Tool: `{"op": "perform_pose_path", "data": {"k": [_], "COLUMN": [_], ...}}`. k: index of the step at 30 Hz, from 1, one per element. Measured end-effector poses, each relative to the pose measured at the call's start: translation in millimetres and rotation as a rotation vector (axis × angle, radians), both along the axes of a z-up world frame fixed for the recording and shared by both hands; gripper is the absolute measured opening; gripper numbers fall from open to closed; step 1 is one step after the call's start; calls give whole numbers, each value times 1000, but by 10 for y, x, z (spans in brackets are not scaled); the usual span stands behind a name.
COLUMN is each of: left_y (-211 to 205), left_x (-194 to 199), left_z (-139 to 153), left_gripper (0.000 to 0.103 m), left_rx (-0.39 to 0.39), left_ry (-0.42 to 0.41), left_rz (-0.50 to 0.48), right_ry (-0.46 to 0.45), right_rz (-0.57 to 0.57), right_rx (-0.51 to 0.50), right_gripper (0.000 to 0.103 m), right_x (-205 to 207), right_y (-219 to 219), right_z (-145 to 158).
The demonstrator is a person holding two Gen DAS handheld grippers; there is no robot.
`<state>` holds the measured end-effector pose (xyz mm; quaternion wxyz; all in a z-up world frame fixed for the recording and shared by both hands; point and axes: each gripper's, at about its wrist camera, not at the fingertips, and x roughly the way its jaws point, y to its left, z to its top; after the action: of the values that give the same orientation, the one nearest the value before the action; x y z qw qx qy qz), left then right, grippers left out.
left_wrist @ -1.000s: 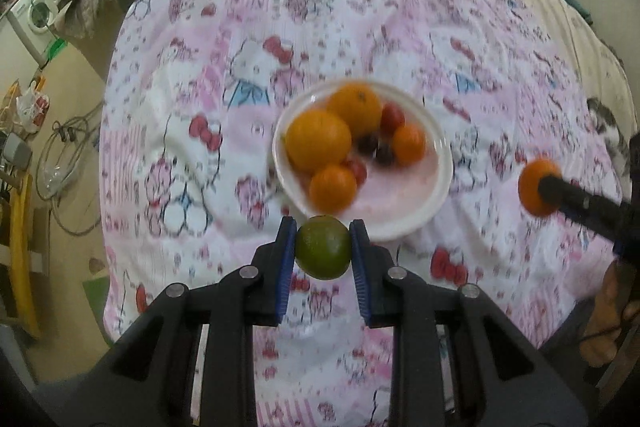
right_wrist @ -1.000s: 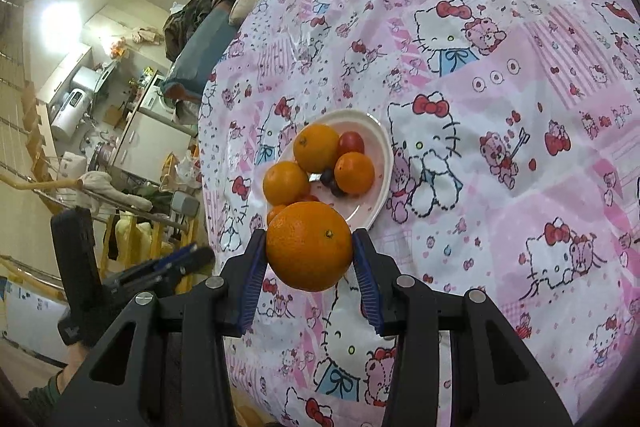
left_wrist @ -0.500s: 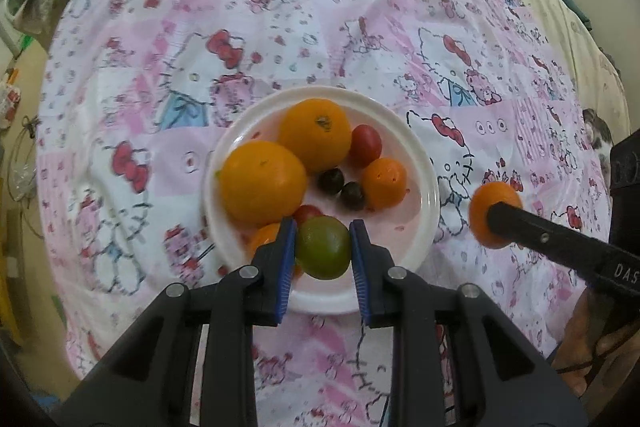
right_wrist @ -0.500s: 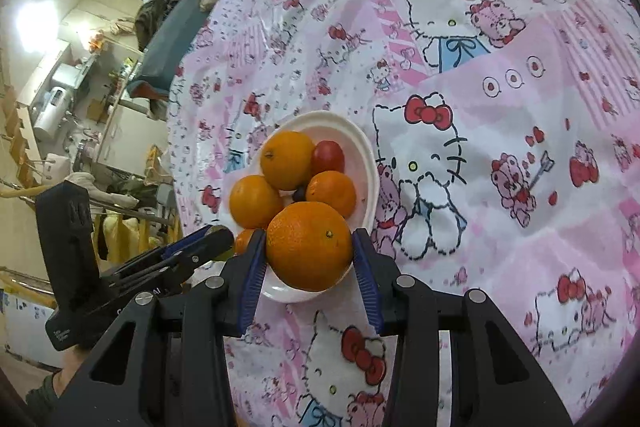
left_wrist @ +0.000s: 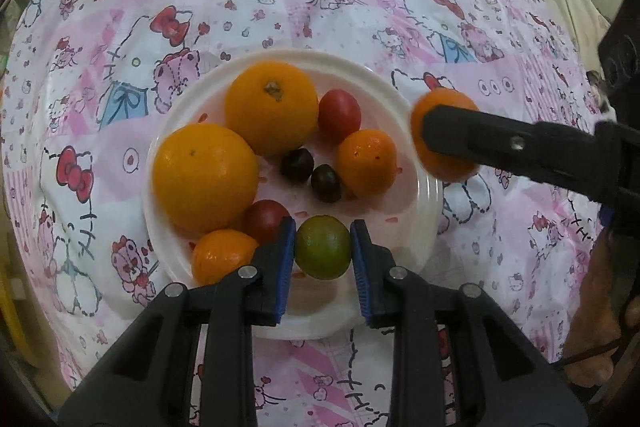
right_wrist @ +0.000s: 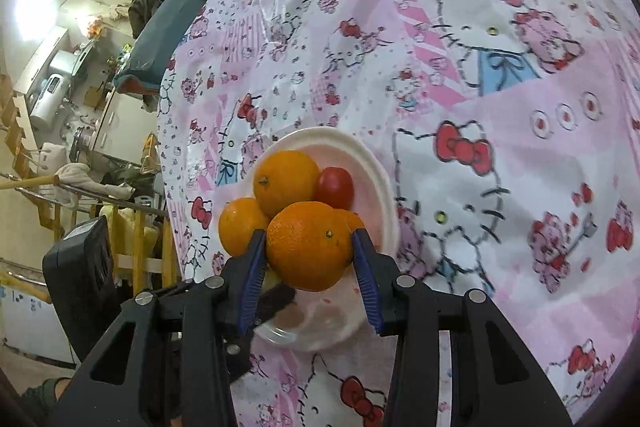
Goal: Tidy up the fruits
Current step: 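Carry the lime and orange over the plate with both grippers, then lower the lime and orange onto the plate and open both grippers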
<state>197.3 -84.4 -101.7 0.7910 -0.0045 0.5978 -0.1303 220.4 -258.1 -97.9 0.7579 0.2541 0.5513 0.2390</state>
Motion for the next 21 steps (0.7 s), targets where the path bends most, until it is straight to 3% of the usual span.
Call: {"op": "perform_pose_path", "data": {"k": [1,3,5,9,12,14,16,18,21], "left_y": [0,12,45,112,318,459,550,628,722], "left_x": [6,12,-7,-71,-192,-269,-300,-327,-360], "left_z": [0,21,76,165,317,416,466,497,502], "left_gripper": [29,57,67,68,71,78,79,79,79], "left_rx": [-14,-33,-65,-78,-92,-75,-51,-32,-12], "left_ry": [11,14,-7,-11,-32,-54,-76,-93,-108], "left_rz": [-7,-14,-21,-38,3,36,55,75,101], "right_ry": [3,10,22,30,37,46,43,33,-11], "right_rz": [7,10,9,49,62,86,103,116,101], "right_rx": [8,27,60,74,88,103,94,86,57], "right_gripper": [45,45,45,45,47,47,48,71,75], "right_x": [20,49,84,136,154,161,159,144,106], "right_y": [33,70,90,180,243,312,385,436,417], "right_z": [-4,-19,-49,-80,-100,-111,-98,-69,18]}}
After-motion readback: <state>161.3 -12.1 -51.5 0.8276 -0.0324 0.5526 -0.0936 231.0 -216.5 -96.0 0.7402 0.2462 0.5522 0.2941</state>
